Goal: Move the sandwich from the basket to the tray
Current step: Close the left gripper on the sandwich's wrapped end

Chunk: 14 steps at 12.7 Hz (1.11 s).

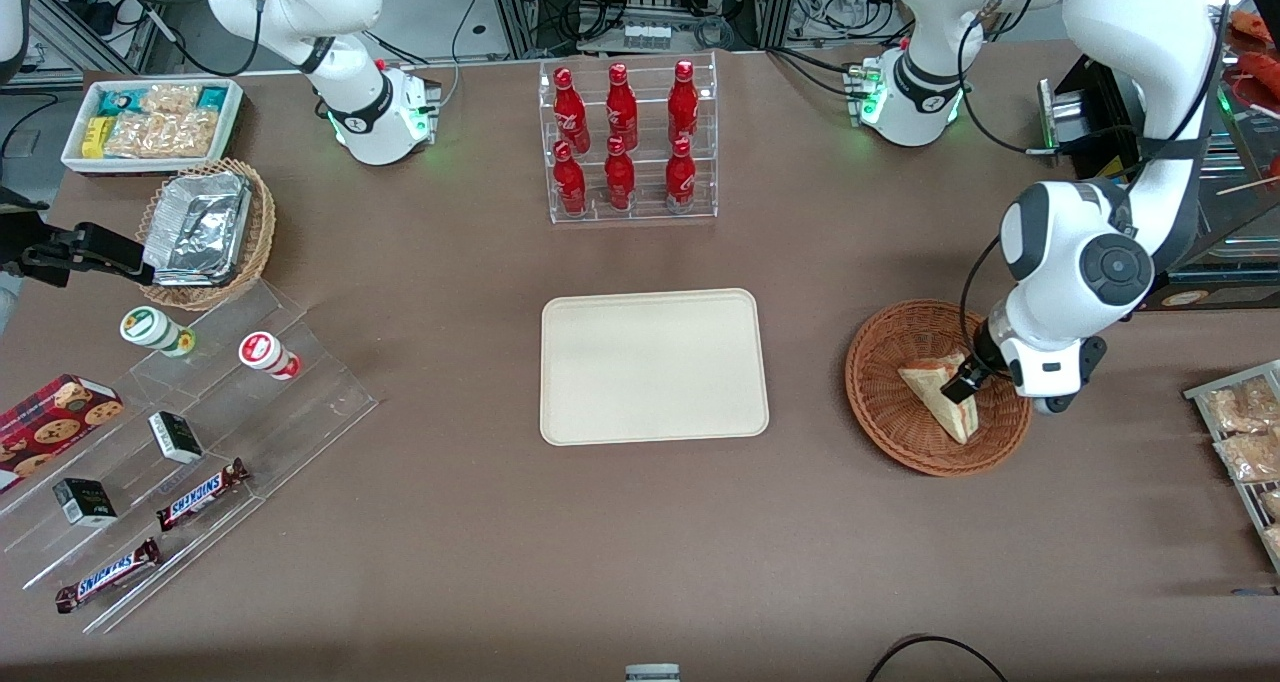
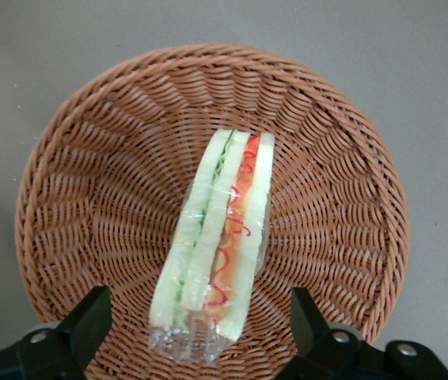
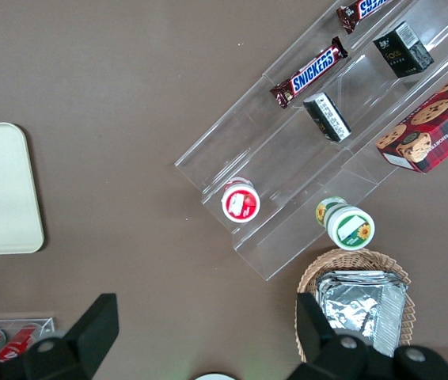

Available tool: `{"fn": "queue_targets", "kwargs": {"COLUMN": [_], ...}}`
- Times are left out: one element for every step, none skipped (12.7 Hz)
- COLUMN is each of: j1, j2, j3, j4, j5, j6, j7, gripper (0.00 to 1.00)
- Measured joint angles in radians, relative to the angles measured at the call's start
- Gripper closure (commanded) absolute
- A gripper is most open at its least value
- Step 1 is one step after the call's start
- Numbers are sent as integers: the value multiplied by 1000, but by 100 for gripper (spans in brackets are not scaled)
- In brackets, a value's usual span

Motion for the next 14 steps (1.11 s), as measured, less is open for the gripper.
{"fn": "queue_targets", "kwargs": {"j1": [-1,-1,-1,-1,-1,0,0,0,0,0,0,0,0,0], "j2": [8,16,21,26,30,36,44,53,62,73,85,95,102,106], "j3": [0,0,0,0,0,2,3,3,3,3,3,3,3,3], "j4": [7,12,15,16,16,16,16,18,23,30,39,47,53,55], "j5": [0,0,0,0,0,0,0,0,0,0,0,0,-1,-2], "j6": [-9,-25,-37,-41,-45,-45,-45,-45,-45,-45,-45,-45,-45,-45], "j7": [0,0,0,0,0,0,-1,-1,-1,-2,-2,-3,-7,-12], "gripper": [0,0,0,0,0,0,0,0,0,1,20,67,100,100]}}
